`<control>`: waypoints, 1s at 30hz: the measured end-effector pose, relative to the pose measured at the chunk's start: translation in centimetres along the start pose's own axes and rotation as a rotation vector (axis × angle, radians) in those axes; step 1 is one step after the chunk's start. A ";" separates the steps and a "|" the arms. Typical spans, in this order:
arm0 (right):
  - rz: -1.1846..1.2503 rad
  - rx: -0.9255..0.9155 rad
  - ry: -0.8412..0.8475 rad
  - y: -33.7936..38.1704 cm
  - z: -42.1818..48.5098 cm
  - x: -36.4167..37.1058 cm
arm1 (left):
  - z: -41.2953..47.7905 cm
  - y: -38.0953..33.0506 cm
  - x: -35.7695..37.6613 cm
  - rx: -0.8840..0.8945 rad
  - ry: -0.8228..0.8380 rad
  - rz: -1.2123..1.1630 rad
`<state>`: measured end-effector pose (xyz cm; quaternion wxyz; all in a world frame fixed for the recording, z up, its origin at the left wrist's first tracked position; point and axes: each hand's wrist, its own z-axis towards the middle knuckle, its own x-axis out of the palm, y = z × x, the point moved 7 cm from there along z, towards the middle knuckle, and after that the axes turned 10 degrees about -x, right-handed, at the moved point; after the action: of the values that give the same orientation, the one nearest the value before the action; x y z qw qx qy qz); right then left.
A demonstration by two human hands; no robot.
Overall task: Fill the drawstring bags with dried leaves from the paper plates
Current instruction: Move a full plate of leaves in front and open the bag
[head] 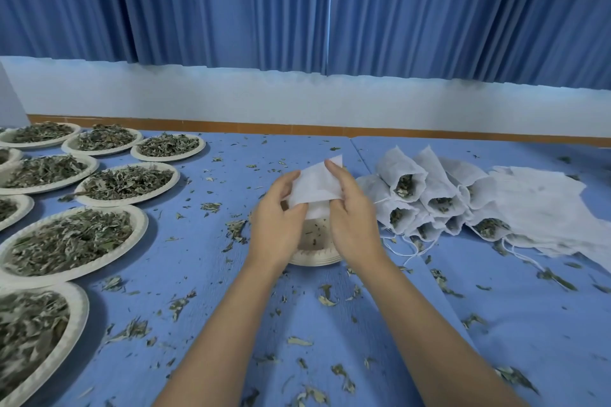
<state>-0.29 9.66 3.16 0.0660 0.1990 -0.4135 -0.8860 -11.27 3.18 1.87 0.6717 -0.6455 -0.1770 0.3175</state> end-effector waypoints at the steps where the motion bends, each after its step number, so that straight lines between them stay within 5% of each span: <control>1: 0.046 0.017 -0.019 -0.1 0.0 -0.1 | 0.2 0.3 0.2 -0.043 0.027 -0.013; 11: 0.294 0.055 -0.052 -0.7 0.3 -0.1 | 0.4 0.7 0.1 -0.080 0.050 -0.096; 15: 0.310 0.061 -0.022 -0.9 0.4 0.3 | 0.4 -0.4 -0.6 0.068 -0.057 0.003; 21: -0.172 0.149 -0.109 -1.4 0.1 -1.9 | -0.4 -1.1 -1.8 0.252 -0.248 0.381; 25: -0.374 0.172 0.016 -1.1 -0.1 -1.1 | -0.2 -0.3 -2.9 0.105 -0.286 0.380; 28: -0.226 0.185 0.023 -0.6 -0.1 0.1 | -0.4 -0.7 -2.9 0.085 -0.211 0.224; 30: 0.147 0.271 0.027 -0.3 0.0 1.4 | -0.3 -1.2 -4.0 0.056 -0.211 0.125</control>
<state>-1.57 9.45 2.54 0.1089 0.1871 -0.5421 -0.8120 -13.80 0.38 3.72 0.6460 -0.5991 -0.1970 0.4299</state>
